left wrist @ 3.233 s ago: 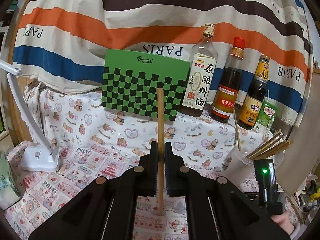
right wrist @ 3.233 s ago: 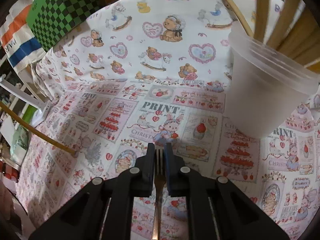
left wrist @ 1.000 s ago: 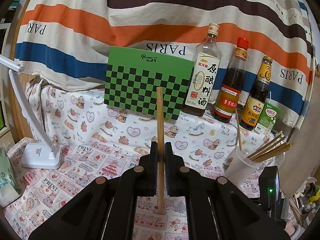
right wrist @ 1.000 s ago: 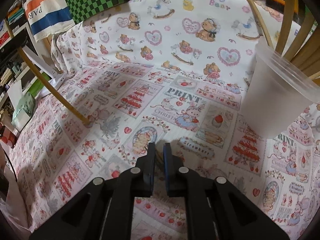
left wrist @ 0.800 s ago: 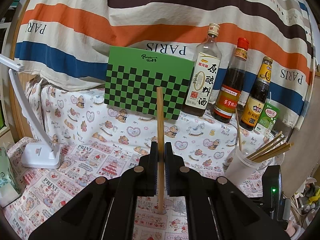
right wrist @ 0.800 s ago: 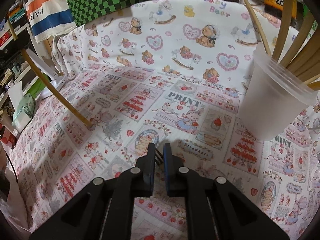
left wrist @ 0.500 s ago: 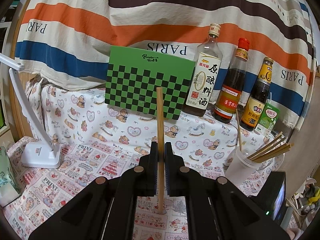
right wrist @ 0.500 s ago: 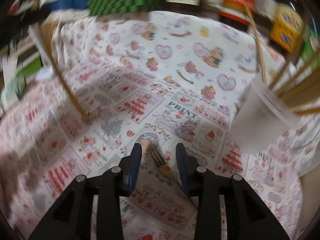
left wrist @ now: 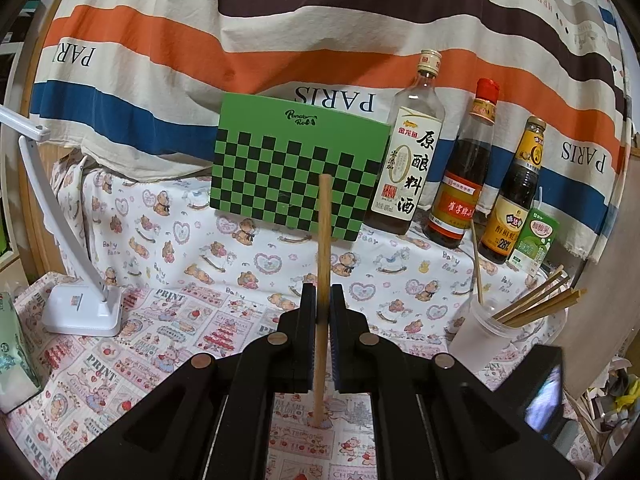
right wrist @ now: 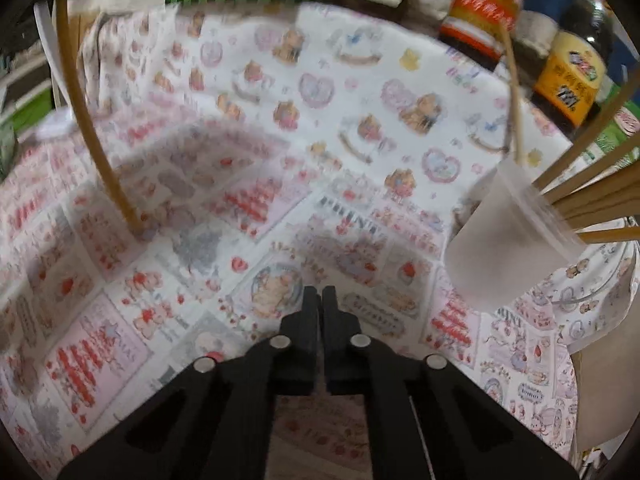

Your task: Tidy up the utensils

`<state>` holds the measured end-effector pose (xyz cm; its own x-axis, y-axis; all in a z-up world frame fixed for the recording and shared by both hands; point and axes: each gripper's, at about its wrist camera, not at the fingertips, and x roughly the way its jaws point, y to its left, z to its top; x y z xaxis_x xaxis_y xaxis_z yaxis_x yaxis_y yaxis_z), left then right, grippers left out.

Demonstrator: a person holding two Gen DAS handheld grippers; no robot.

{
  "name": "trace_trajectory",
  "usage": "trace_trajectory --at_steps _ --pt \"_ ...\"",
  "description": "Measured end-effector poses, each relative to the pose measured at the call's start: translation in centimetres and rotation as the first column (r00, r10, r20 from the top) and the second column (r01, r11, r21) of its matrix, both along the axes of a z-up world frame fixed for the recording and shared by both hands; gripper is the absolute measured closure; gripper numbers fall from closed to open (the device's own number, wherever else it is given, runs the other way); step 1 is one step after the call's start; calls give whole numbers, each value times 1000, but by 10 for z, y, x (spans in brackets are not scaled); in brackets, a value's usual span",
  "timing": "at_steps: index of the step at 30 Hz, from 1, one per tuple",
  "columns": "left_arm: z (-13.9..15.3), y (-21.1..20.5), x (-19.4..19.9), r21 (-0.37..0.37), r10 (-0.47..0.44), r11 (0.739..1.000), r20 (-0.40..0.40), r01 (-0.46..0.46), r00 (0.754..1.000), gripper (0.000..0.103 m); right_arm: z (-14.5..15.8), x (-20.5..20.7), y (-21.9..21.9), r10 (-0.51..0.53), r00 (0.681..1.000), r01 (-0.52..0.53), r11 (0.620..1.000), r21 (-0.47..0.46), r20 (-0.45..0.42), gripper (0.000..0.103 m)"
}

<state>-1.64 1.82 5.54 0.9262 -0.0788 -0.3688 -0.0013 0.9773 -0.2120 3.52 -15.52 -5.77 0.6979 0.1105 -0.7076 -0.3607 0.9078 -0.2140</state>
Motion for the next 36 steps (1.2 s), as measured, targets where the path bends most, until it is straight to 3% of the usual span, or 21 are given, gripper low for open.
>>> trace_trajectory --at_steps 5,10,15,21,24,26,29,31,33,36 --pt "1 0 -3 -7 3 1000 6 -3 1000 98 42 -12 -30 -16 999 5 979 202 49 102" --pt "5 -3 -8 2 -11 1000 33 11 999 98 84 -34 -68 -42 985 -31 911 411 166 102" --pt "10 -8 -14 16 -40 999 74 39 996 98 110 -54 -92 -104 945 -75 854 515 309 102" --pt "13 -18 -12 17 -97 995 73 96 993 98 116 -55 -111 -137 926 -99 810 579 351 102" --pt "30 -27 -9 -46 -157 986 85 161 984 98 125 -63 -131 -171 906 -120 773 623 386 102" --pt "47 -44 -7 -24 -179 983 111 183 978 98 135 -72 -146 -224 886 -110 750 652 406 102" --pt "73 -71 -3 -16 -235 970 167 241 958 98 144 -80 -164 -280 857 -111 719 686 432 102" --pt "87 -90 0 -31 -282 955 213 295 936 98 144 -78 -177 -309 856 -100 687 720 414 102" --pt "98 -107 3 -40 -321 938 268 344 908 98 141 -74 -185 -341 847 -76 682 728 408 102" --pt "110 -130 15 -28 -355 920 359 390 863 98 133 -64 -193 -353 859 -54 659 750 372 102"
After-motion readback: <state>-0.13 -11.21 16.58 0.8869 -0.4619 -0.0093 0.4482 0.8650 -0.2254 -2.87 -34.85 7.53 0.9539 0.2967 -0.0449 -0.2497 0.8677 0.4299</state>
